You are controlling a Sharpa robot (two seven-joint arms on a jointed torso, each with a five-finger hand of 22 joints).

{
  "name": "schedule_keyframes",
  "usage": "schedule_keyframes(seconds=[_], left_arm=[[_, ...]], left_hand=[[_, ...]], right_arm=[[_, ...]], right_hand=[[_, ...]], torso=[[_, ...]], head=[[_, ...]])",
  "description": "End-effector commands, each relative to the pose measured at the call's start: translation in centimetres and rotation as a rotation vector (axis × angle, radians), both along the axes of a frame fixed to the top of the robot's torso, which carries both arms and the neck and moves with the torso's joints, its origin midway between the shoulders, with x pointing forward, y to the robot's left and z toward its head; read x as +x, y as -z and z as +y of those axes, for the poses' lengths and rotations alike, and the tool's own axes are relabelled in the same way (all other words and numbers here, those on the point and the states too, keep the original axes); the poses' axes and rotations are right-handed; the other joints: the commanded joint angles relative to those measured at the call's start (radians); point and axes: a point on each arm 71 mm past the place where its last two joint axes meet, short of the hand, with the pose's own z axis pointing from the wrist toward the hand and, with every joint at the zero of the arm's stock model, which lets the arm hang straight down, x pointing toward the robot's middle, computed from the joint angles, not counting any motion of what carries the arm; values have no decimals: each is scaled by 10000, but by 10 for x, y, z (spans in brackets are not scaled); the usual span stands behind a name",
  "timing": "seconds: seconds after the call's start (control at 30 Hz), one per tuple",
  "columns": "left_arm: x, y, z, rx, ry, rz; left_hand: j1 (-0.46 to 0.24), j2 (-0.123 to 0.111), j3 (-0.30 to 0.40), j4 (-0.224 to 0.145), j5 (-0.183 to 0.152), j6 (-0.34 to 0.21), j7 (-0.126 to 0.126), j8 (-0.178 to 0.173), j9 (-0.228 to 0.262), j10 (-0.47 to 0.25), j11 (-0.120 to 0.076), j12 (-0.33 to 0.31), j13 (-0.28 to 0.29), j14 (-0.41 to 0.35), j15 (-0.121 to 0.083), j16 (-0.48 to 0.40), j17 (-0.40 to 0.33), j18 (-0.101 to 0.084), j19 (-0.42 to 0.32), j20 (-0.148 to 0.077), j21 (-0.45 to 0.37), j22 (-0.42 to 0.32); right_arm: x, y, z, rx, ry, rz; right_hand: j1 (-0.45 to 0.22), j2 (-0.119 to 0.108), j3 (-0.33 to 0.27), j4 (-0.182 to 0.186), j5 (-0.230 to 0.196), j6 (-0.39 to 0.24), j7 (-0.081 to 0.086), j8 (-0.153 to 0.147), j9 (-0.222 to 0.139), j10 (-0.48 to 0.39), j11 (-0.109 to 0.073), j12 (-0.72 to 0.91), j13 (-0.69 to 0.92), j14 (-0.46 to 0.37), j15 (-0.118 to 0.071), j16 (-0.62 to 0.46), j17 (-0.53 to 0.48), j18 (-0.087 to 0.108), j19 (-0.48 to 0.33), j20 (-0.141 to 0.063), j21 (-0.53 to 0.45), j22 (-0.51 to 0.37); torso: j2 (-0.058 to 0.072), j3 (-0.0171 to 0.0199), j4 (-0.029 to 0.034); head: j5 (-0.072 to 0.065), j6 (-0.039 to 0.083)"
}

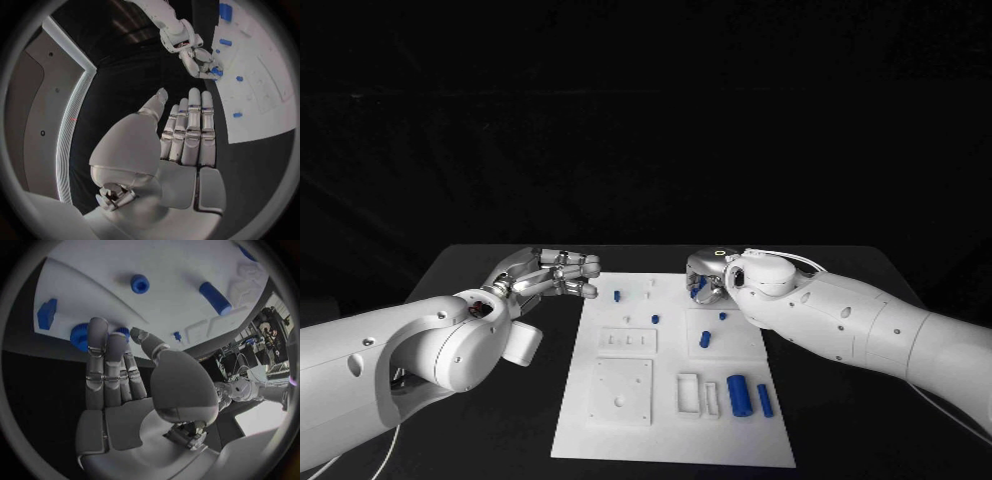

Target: Assemble the parts on the task board

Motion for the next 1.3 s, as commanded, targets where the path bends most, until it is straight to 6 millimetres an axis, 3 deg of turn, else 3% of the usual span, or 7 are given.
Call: schedule_keyframes(seconds=[0.03, 0.37, 0.6, 0.67, 0.8, 1.23, 1.3], left_arm=[[0, -1, -2, -19, 221, -39], [0, -1, -2, -3, 239, -22], [0, -1, -2, 6, 248, -5], [0, -1, -2, 9, 251, 1], [0, -1, -2, 14, 254, 13], [0, -1, -2, 33, 267, 38], [0, -1, -2, 35, 282, 44]], left_hand=[[-116, 1, -79, -1, -7, 46, 5, 41, 17, -72, 11, 31, 14, -66, 14, 39, 3, -77, -96, 9, 48, -2], [-116, 1, -79, -1, -7, 46, 5, 41, 17, -72, 11, 31, 14, -66, 14, 39, 3, -77, -96, 9, 48, -2], [-127, 23, -110, 37, -15, 51, 1, 41, 17, -83, 14, 32, 15, -75, 19, 54, 1, -75, -102, 14, 61, -22], [-139, 28, -115, 50, -14, 49, 1, 40, 17, -87, 16, 31, 15, -75, 20, 56, 1, -76, -103, 16, 61, -24], [-139, 28, -115, 50, -14, 49, 1, 40, 17, -87, 16, 31, 15, -75, 20, 56, 1, -76, -103, 16, 61, -24], [-139, 28, -115, 50, -14, 49, 1, 40, 17, -87, 16, 31, 15, -75, 20, 56, 1, -76, -103, 16, 61, -24], [-109, 35, -131, 65, -35, 58, -4, 40, 16, -110, 20, 30, 14, -83, 21, 65, 1, -74, -104, 18, 65, -47]], right_arm=[[0, 3, -1, -326, 13, 188], [0, 2, -2, -326, 34, 67], [0, -4, 1, 103, -70, -702], [0, -7, 2, 246, -105, -975], [-1, -11, 5, 426, -128, -1433], [-6, -22, 23, 947, -98, -2374], [-5, -22, 28, 966, -84, -2433]], right_hand=[[-101, 11, 94, -5, -65, 95, -4, 40, 18, 110, 1, 42, 10, -41, -28, 46, 15, 106, 46, 1, -61, 53], [-53, 126, 730, -9, -472, 307, -27, 50, 34, 461, -83, 41, 16, -45, -77, 61, 30, 72, 83, -36, -69, 345], [211, 550, 1288, 62, -1388, 1057, -225, 113, 228, 1370, -364, 68, 45, -51, -257, 44, 45, -51, 7, -189, 206, 737], [190, 551, 1501, 71, -1524, 1207, -250, 65, 305, 1516, -406, 51, 38, -56, -327, 38, 68, -143, -46, -275, 381, 965], [333, 602, 1673, 80, -2245, 1303, -277, 59, 374, 1651, -450, 54, 41, -59, -374, 20, 96, -228, -113, -345, 531, 1208], [508, 464, 1670, 222, -2345, 1409, -315, 58, 337, 1773, -497, 53, 33, -40, -431, -51, 238, -355, -190, -442, 653, 1755], [507, 453, 1689, 232, -2345, 1414, -316, 57, 323, 1773, -497, 53, 33, -32, -430, -63, 257, -356, -185, -442, 628, 1812]], torso=[[29, -4, 5], [60, -8, 9], [69, -15, 17], [67, -17, 17], [70, -26, 21], [99, -43, 16], [104, -67, 37]], head=[[-2, 19], [-5, 45], [1, 49], [10, 59], [18, 89], [142, 254], [158, 265]])
